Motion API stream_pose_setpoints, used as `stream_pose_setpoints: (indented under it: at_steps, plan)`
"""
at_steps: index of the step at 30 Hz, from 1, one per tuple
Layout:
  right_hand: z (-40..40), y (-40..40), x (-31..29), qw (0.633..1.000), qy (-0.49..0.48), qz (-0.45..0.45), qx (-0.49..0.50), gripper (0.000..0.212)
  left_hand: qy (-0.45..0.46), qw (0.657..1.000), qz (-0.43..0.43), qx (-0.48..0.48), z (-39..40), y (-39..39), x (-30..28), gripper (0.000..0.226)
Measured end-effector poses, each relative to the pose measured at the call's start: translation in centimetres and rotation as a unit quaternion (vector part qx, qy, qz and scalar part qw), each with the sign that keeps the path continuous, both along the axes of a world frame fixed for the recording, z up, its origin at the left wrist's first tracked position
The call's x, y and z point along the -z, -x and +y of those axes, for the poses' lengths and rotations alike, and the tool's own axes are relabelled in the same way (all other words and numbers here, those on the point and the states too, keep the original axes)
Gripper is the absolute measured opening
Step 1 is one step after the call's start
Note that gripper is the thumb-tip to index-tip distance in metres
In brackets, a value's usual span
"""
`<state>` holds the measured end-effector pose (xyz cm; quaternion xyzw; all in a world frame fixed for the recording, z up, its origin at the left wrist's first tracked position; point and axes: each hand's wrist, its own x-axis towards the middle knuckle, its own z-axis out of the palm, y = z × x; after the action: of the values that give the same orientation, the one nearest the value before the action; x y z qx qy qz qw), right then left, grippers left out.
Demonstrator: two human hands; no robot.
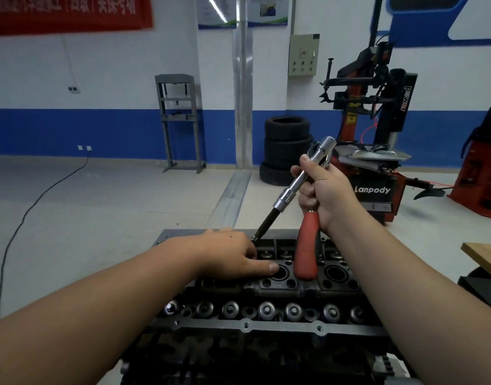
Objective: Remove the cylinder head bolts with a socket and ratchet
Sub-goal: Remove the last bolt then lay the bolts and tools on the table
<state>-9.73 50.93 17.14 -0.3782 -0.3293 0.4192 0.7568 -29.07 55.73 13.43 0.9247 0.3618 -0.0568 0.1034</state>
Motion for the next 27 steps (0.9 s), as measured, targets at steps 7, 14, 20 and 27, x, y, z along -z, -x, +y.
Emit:
stream_pose_setpoints:
  at_steps: [7,14,20,27]
  plan:
    - [0.0,1.5,0.0,0.991,0.015,-0.129,-0.006,0.012,0.002,0.997,-0.076,-0.002,0.0,1.2,1.4,0.055]
    - [0.2,3.9,0.3,0.967,0.057,-0.243,-0.041,0.026,0.030,0.992,-0.122,-0.025,0.3,1.2,1.4,0.063]
    - [0.2,4.1,0.2,0.958,0.042,-0.279,-0.045,0.037,0.046,0.988,-0.137,-0.062,0.2,1.0,1.6,0.057]
    - [0.1,4.3,0.2,0.955,0.033,-0.291,-0.051,0.046,0.083,0.978,-0.152,-0.115,0.7,-0.4,1.3,0.033]
